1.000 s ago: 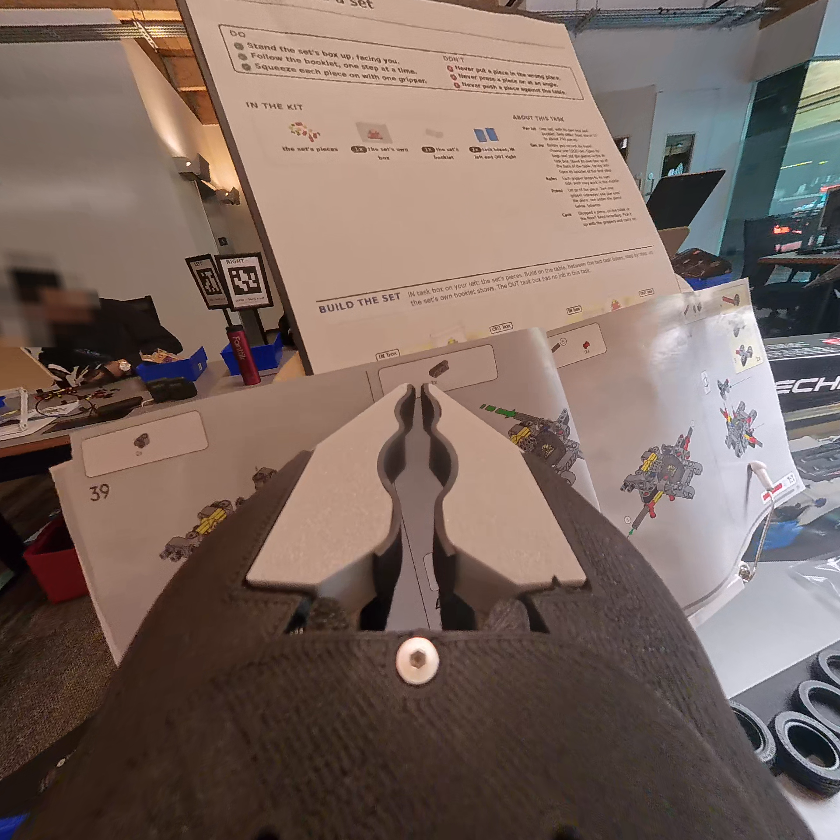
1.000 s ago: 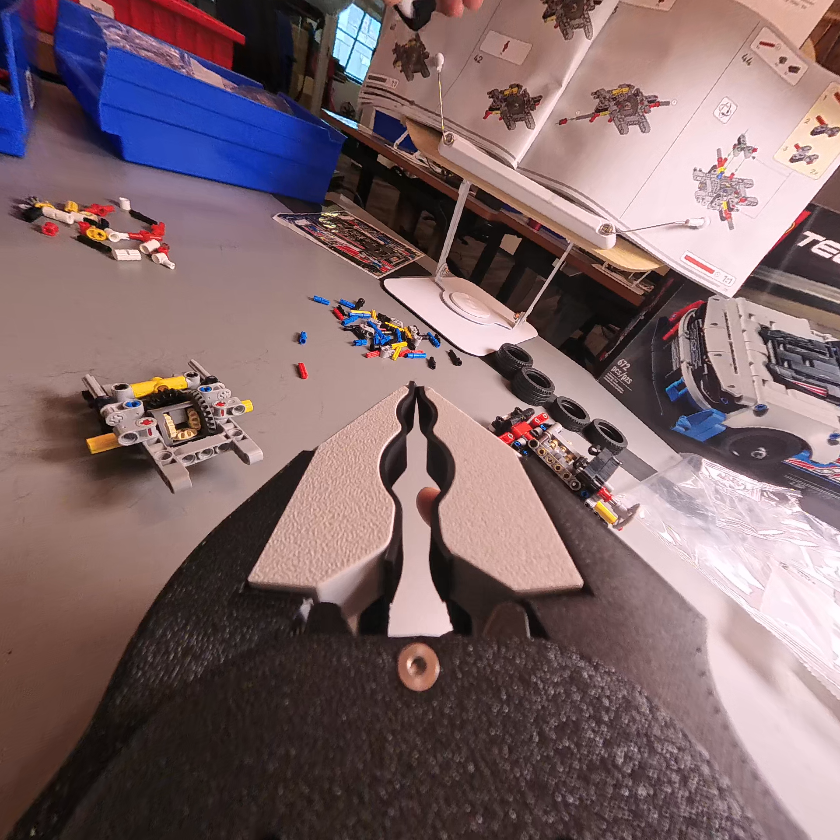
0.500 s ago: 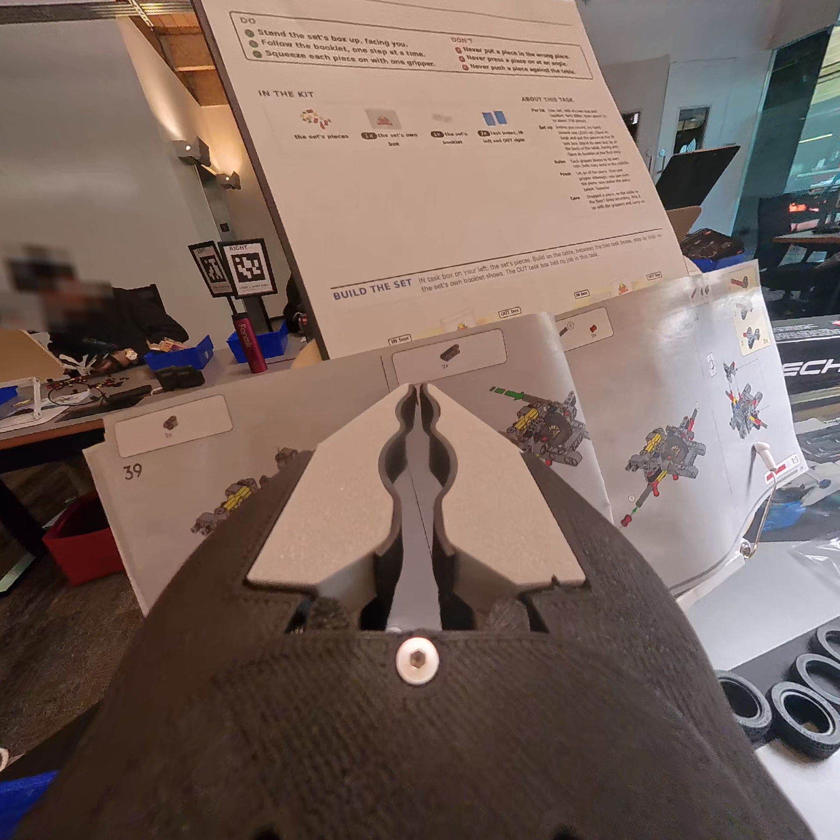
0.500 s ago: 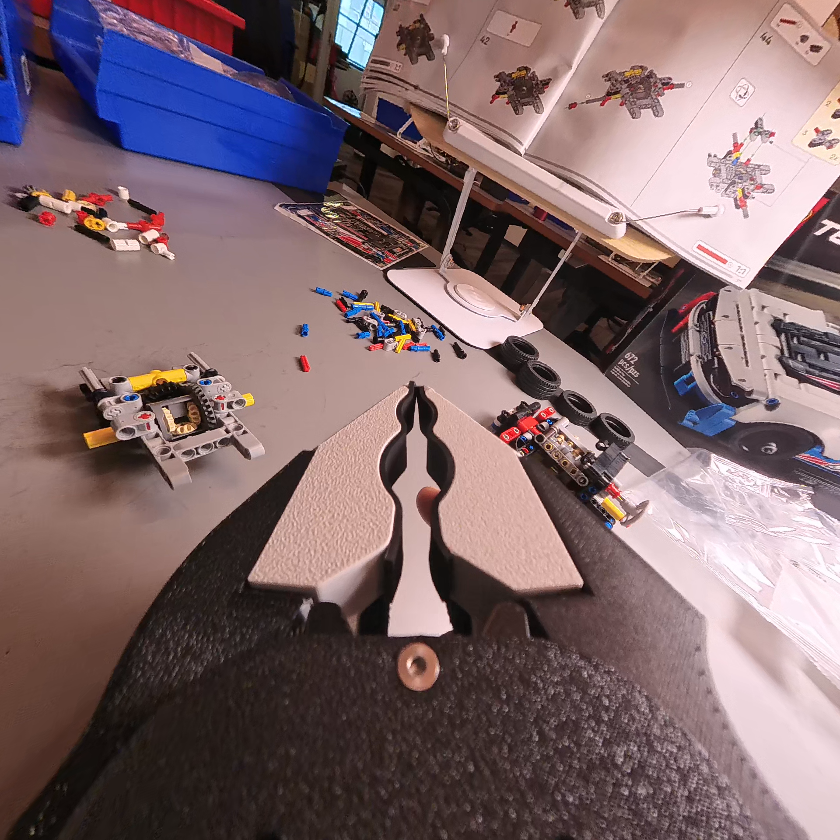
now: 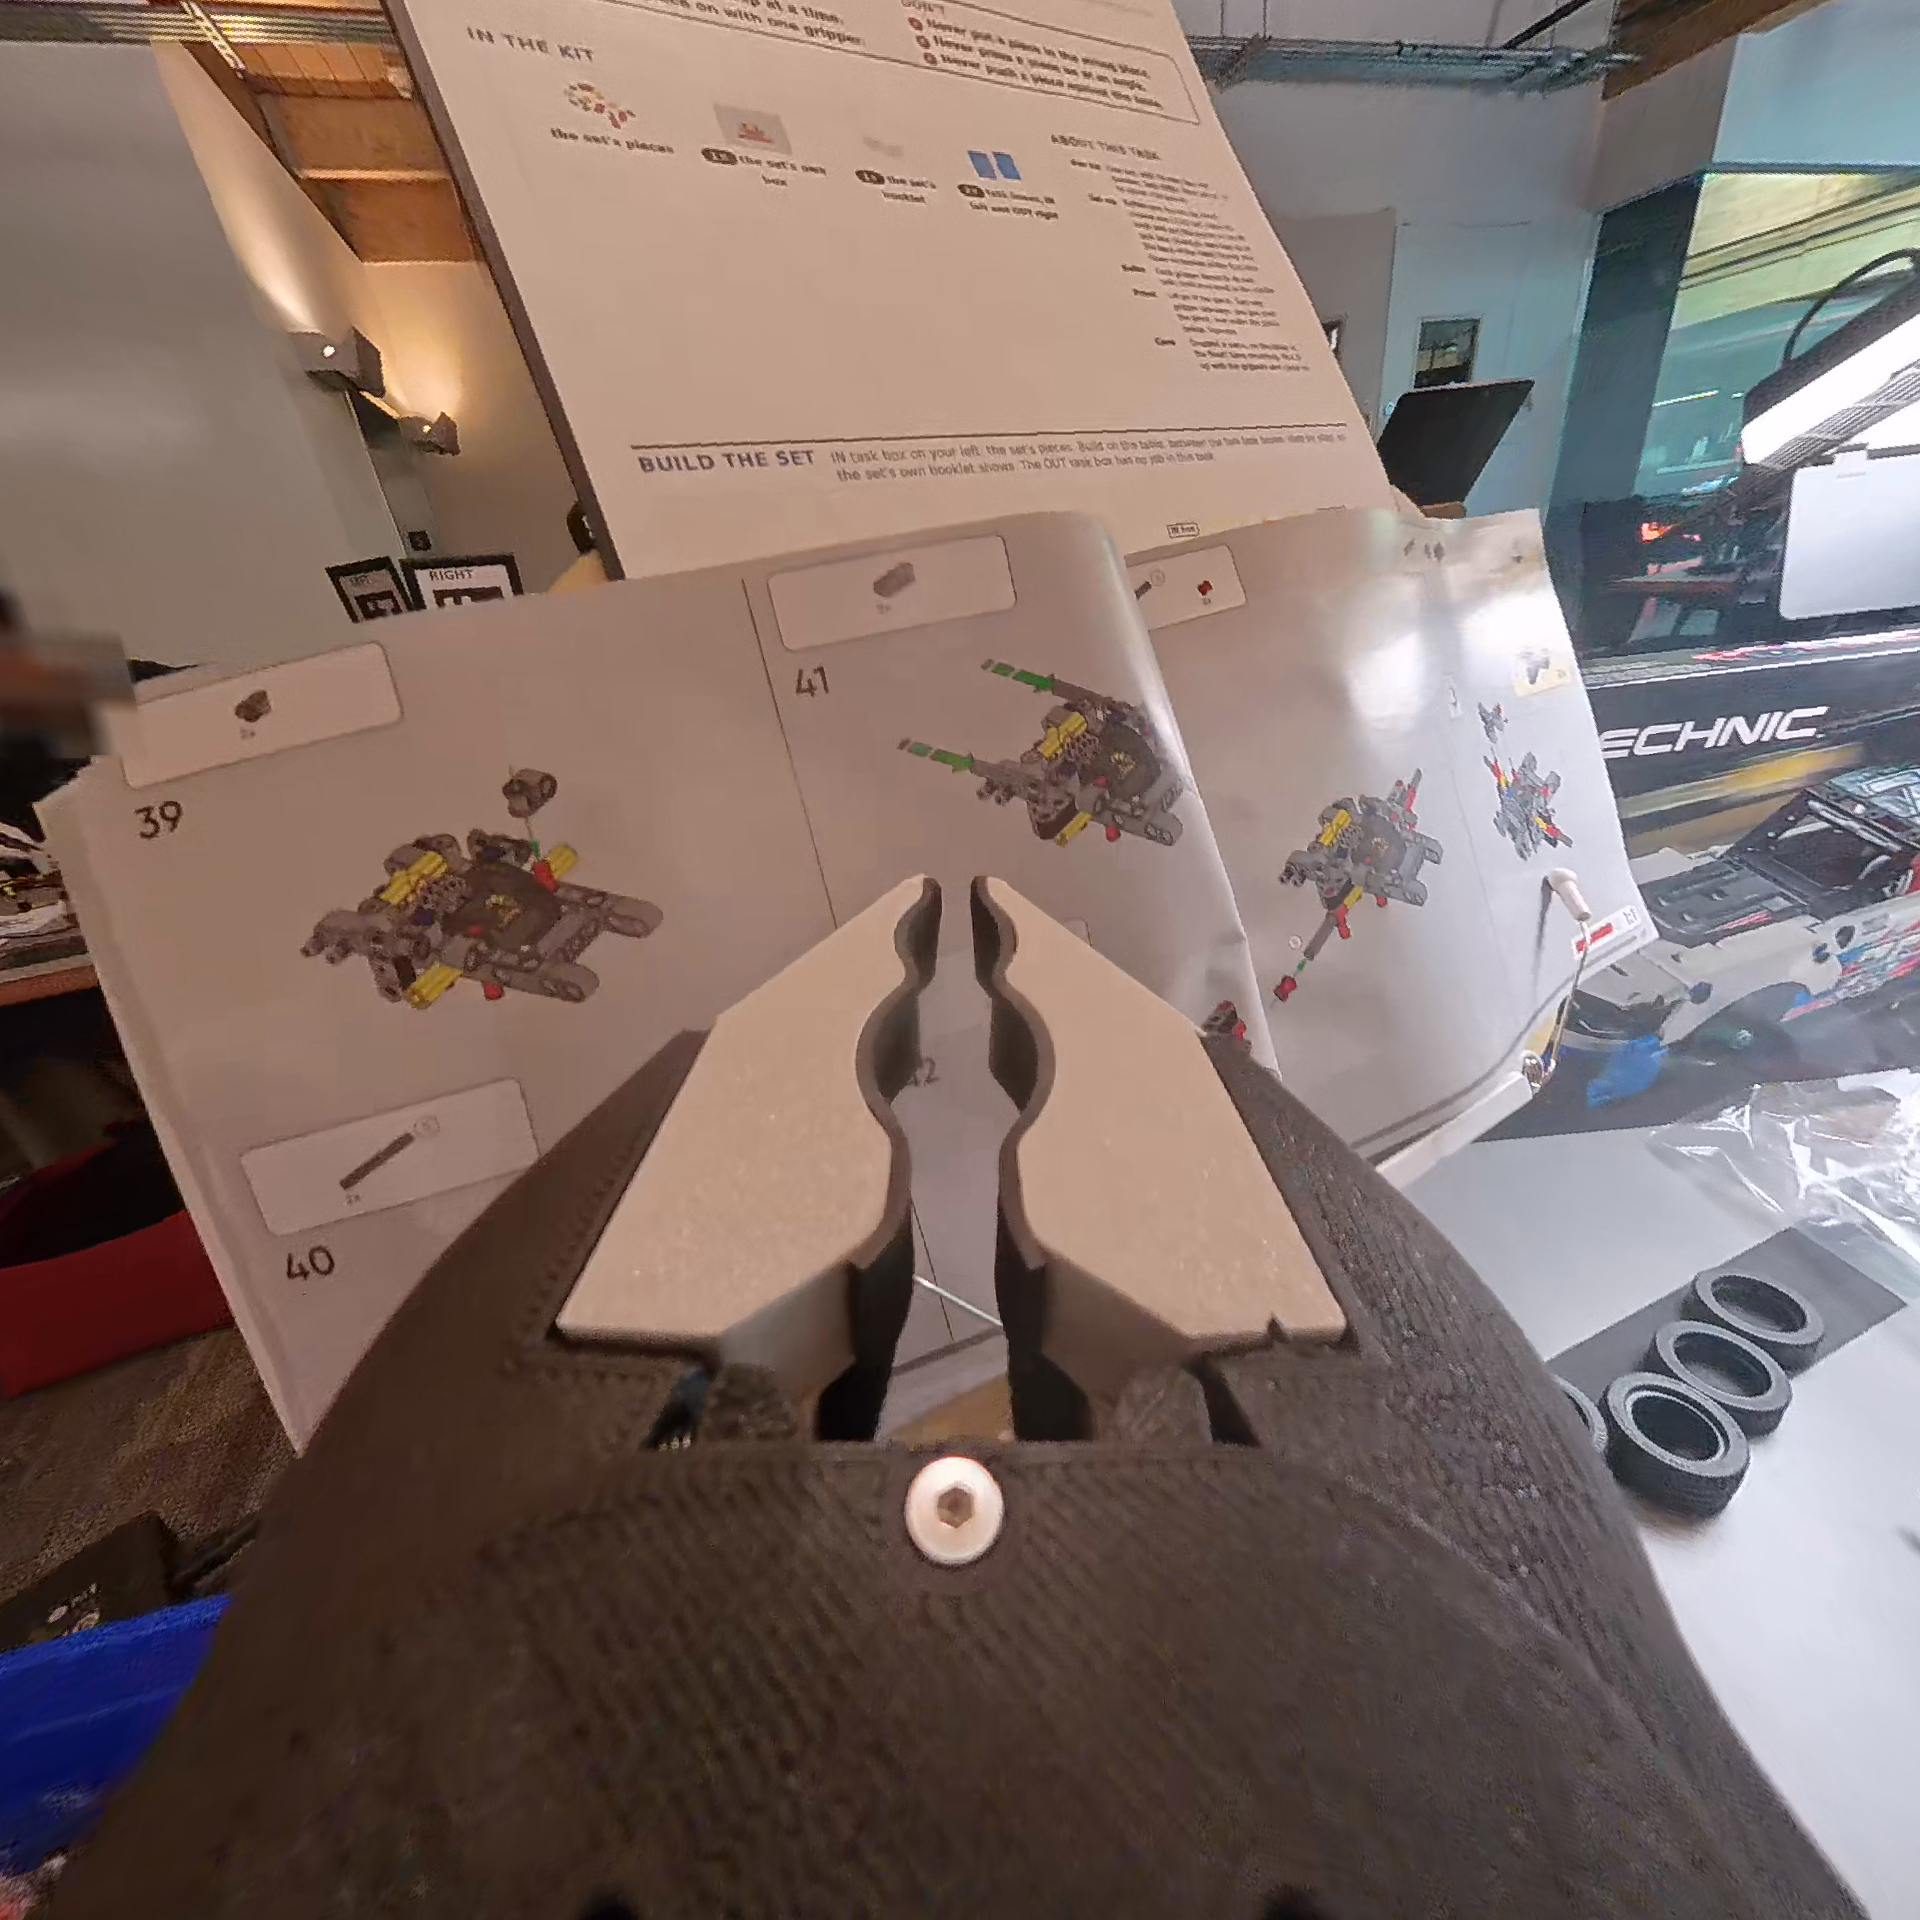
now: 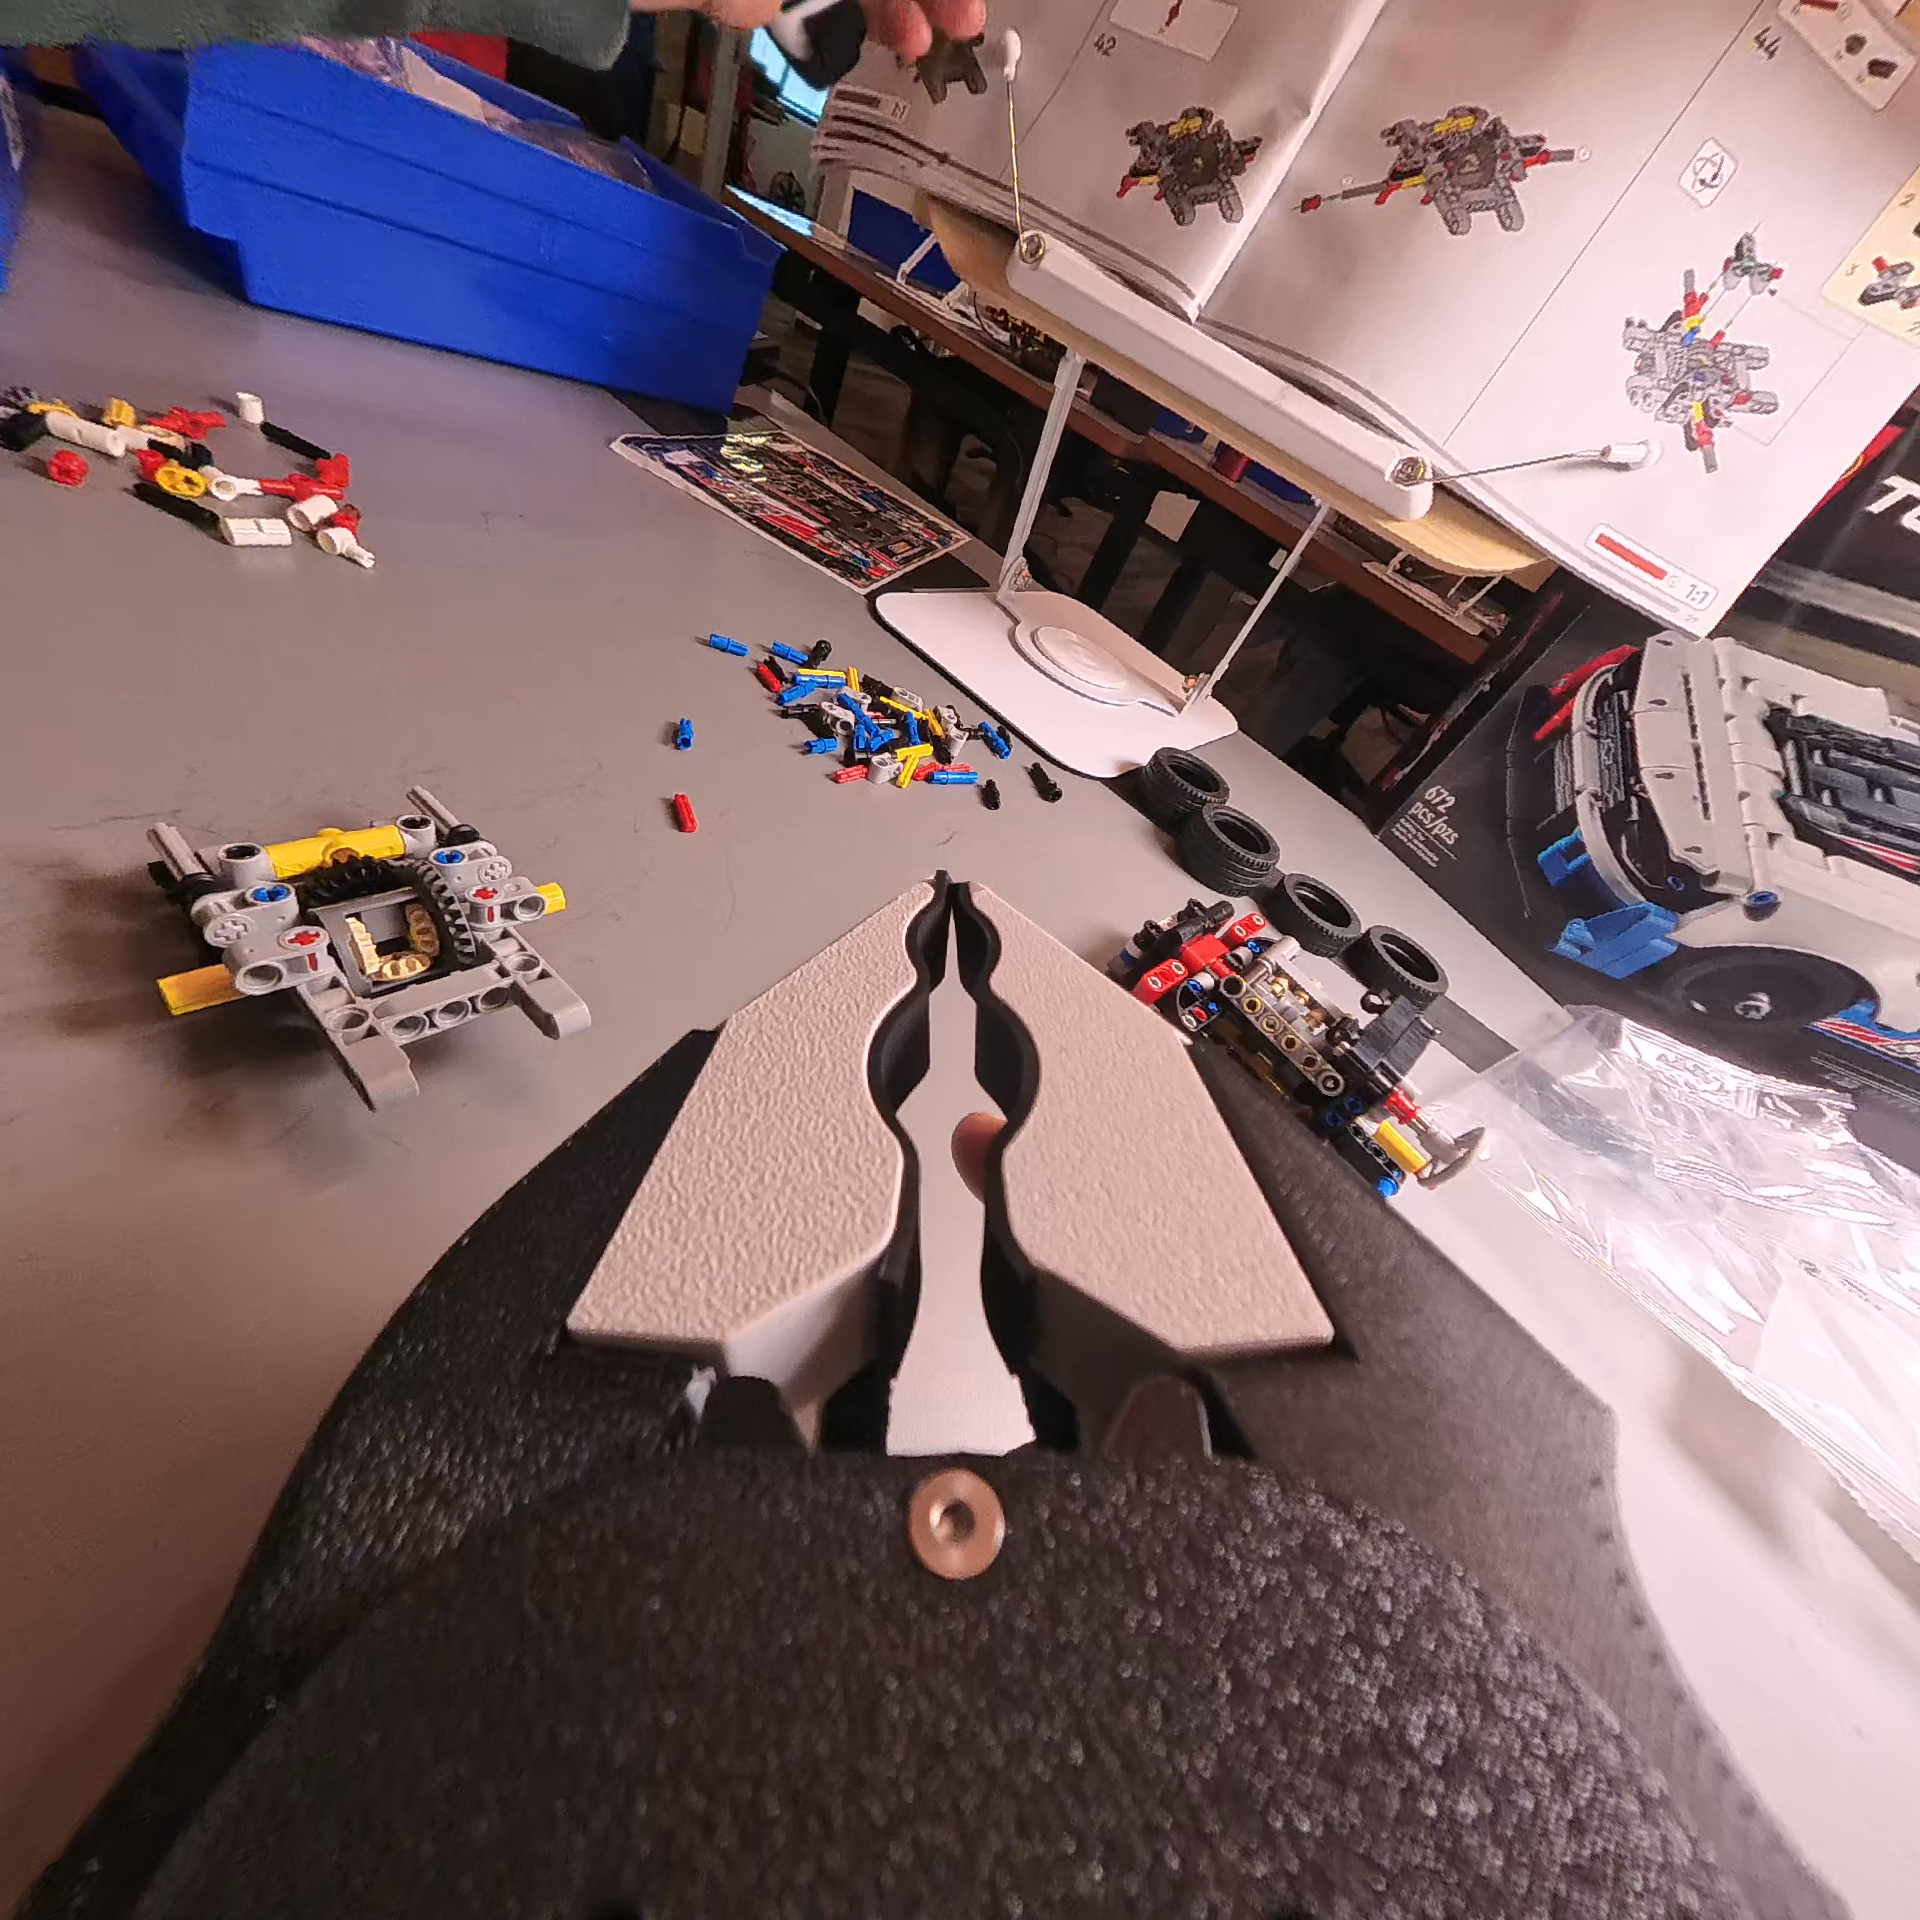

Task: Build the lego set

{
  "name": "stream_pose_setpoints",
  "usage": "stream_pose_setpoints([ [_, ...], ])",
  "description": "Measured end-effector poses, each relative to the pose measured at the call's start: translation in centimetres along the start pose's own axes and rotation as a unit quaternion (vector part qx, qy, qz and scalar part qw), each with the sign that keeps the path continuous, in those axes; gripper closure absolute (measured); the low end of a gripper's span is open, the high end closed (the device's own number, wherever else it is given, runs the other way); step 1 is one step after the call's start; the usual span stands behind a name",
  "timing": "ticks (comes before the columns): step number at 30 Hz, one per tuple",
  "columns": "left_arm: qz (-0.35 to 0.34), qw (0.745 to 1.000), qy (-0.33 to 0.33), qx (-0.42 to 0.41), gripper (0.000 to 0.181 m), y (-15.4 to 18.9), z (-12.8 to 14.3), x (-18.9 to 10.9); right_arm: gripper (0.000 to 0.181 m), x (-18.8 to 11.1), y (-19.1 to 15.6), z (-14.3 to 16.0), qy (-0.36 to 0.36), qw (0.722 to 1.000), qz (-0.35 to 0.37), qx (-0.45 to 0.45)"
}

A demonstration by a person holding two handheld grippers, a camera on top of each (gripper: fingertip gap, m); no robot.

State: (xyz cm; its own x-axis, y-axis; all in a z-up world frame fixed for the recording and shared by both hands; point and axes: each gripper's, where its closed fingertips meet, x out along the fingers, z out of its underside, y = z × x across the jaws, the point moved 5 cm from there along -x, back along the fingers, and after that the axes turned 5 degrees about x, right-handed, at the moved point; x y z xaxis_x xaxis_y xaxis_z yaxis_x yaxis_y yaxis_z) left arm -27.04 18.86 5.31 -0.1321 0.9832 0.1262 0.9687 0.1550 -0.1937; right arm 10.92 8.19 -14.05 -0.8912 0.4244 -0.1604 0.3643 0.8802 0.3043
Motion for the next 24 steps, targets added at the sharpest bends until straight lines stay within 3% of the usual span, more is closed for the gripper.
stream_pose_setpoints([
  [6,0.01,1.0,0.023,-0.014,0.177,0.8,0.6,-2.9,0.181,0.2,0.0,0.2,-0.005,1.0,0.0,0.0],
  [14,0.045,0.998,0.049,-0.023,0.171,3.1,1.5,-10.0,0.181,0.1,-0.4,-0.2,0.002,1.0,-0.004,-0.004],
  [24,0.116,0.993,-0.015,-0.026,0.135,8.1,5.7,-20.0,0.181,-0.4,-0.5,-0.7,0.013,1.0,-0.005,-0.013],
])
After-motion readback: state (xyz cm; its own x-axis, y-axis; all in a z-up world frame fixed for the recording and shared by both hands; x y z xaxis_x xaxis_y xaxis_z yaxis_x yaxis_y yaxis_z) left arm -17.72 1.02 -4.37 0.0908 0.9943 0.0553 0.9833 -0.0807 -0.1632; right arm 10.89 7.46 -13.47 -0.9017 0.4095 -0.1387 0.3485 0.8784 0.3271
